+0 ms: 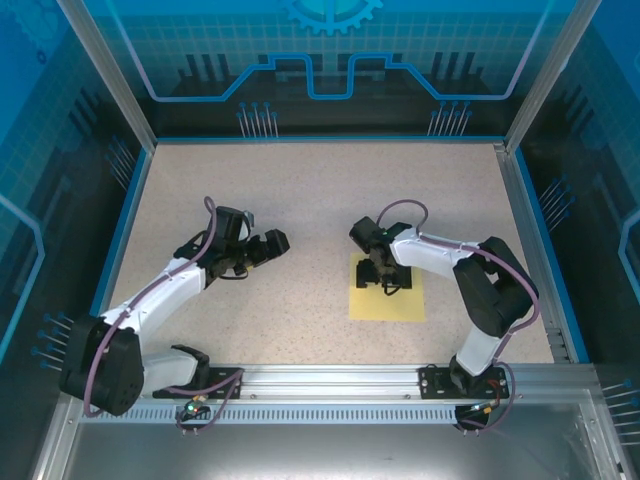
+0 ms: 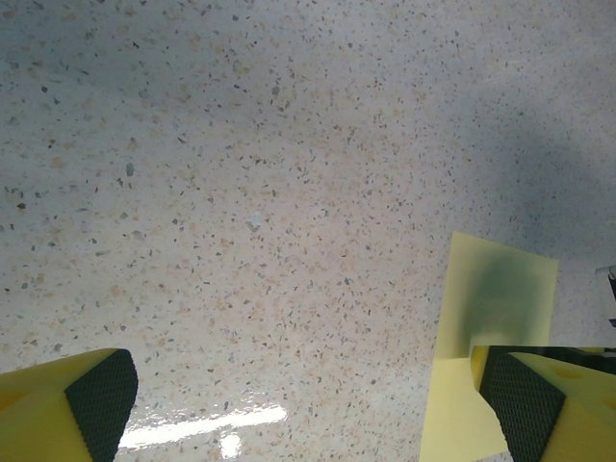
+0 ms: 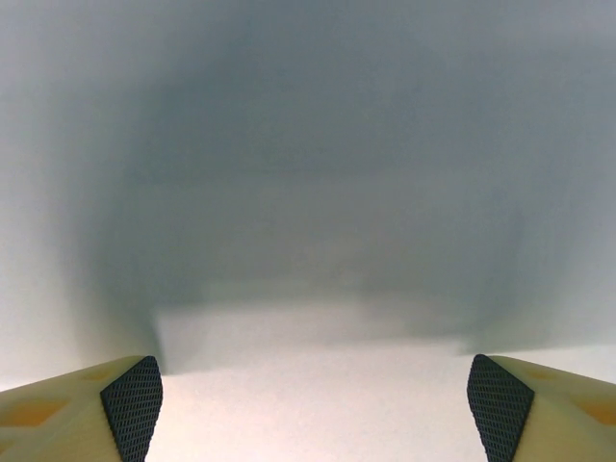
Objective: Fold a paper plane with a square sheet of paper (pick it up from the middle)
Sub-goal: Fold the square sheet of paper in half at the center of the table.
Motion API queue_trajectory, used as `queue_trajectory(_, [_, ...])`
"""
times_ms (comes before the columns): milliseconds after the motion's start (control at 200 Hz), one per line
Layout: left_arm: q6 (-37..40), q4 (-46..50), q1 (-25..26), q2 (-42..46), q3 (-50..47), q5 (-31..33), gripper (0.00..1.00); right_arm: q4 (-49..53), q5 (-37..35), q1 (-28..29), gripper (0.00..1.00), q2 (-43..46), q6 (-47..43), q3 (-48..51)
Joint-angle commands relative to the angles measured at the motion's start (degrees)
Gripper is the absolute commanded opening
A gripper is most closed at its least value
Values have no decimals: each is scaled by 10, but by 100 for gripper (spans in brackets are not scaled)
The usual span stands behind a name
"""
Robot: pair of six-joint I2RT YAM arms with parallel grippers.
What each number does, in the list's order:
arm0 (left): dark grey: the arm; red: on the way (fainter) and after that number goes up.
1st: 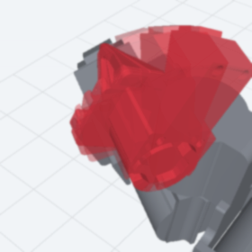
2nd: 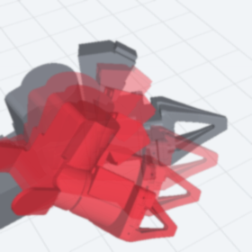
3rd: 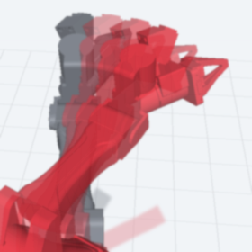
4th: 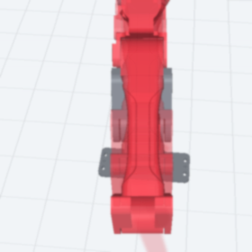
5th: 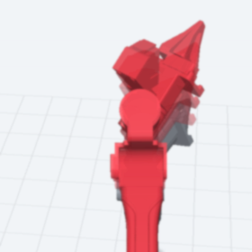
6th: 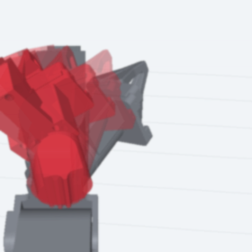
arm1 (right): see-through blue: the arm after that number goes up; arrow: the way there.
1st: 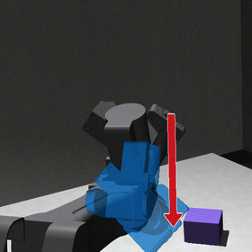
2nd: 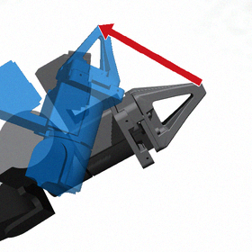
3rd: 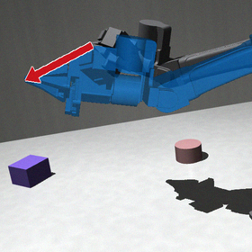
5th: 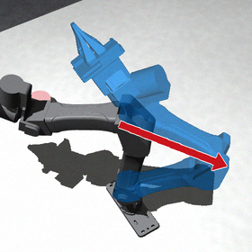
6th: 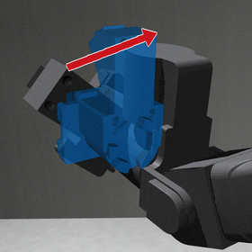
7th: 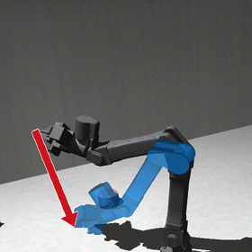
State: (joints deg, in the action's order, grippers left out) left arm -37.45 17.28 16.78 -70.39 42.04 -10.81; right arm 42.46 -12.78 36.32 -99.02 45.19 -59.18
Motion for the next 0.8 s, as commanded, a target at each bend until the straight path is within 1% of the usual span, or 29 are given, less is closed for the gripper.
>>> queue_trajectory(0, [-4,-3,5,-7,-5,3,99,9,19,-10,86,-10,-5,4])
queue_trajectory(315, [-2,8,5,-11,-1,4,98,-46,63,-31,85,-48,-13,62])
queue_trajectory(475, [-2,12,5,-9,-2,6,99,-46,54,-36,83,-58,-21,77])
queue_trajectory(585, [-5,12,5,-10,-2,7,98,-39,36,-36,81,-63,-18,79])
queue_trajectory(790, [-5,14,4,-10,-5,10,98,-45,26,-35,77,-68,-9,85])
